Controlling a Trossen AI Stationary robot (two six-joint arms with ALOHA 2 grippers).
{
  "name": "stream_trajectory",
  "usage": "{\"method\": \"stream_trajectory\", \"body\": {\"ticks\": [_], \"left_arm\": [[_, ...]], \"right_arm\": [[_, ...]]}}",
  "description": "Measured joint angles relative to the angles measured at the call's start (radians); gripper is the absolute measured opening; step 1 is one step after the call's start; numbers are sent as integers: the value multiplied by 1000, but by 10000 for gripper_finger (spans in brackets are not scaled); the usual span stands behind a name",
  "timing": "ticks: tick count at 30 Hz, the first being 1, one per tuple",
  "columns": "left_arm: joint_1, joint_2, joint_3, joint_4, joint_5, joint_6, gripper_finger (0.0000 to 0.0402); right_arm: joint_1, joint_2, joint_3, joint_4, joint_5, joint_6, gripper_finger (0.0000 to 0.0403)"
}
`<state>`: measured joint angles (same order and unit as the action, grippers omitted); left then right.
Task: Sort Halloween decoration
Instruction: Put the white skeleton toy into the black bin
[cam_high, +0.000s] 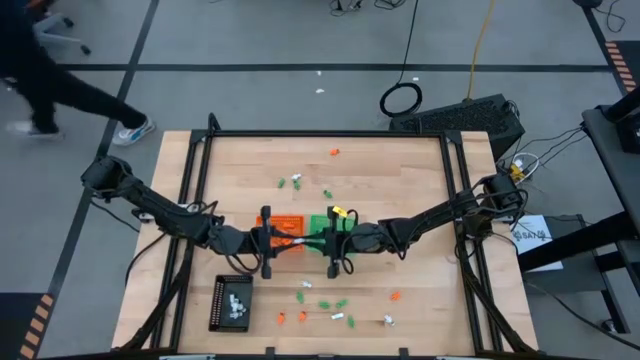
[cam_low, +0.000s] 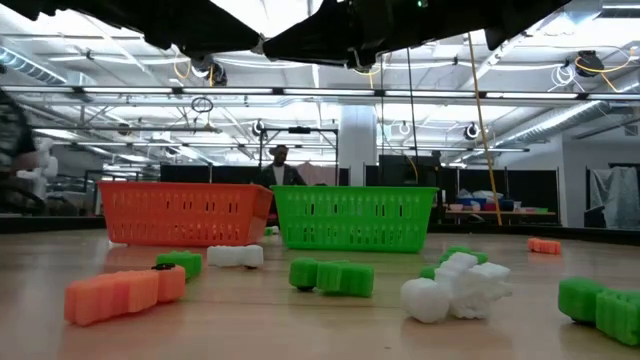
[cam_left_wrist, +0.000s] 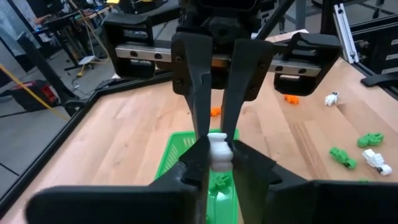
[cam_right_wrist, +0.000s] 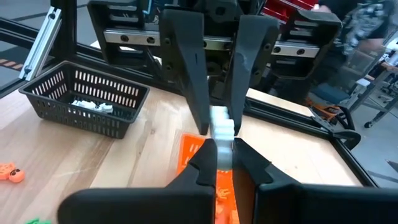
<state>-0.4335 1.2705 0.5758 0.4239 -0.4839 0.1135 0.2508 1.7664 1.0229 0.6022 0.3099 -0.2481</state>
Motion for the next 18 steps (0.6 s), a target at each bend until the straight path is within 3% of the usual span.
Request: {"method": "stream_trajectory", "body": {"ticks": [6,11,18], "left_arm": [[0,0,0,-22,-14,1,12],[-1,0,0,-22,-15,2,8],[-15,0,0,-27,-15,5,8]], "right_arm": [[0,0,0,-6,0,5,4],[0,0,0,-8,0,30,7],[0,-4,1,-59,-1,63,64]]}}
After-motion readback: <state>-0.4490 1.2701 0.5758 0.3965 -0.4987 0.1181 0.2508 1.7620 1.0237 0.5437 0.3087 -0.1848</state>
